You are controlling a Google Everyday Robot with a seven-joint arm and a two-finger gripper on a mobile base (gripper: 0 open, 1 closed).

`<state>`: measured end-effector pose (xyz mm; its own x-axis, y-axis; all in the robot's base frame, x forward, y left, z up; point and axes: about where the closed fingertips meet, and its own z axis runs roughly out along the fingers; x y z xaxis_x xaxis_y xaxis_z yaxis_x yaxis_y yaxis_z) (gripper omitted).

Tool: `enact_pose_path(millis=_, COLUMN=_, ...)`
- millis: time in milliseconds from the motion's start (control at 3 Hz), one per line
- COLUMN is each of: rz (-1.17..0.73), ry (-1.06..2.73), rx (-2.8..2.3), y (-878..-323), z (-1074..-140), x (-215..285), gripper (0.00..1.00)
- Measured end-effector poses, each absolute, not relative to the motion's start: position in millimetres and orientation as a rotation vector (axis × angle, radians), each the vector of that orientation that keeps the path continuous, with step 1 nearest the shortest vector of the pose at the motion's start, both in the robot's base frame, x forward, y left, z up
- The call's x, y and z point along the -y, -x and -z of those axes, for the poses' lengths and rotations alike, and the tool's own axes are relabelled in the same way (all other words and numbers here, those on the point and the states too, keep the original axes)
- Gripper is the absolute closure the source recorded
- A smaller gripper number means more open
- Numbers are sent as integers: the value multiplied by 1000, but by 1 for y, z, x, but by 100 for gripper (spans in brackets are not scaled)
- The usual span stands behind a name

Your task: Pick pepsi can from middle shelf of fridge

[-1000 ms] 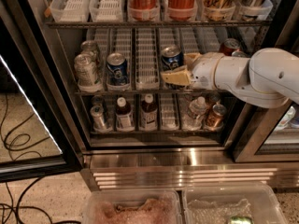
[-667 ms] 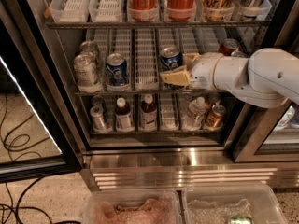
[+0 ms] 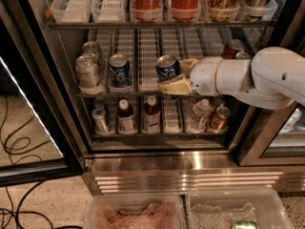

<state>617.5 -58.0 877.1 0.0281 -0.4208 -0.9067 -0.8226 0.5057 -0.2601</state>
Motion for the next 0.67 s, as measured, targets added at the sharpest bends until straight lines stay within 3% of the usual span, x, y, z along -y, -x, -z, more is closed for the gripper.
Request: enact_pose_path(millis=667, rz=-382, ry=1141, rx=-1601, y=-547, z=-850, x=55, gripper=100)
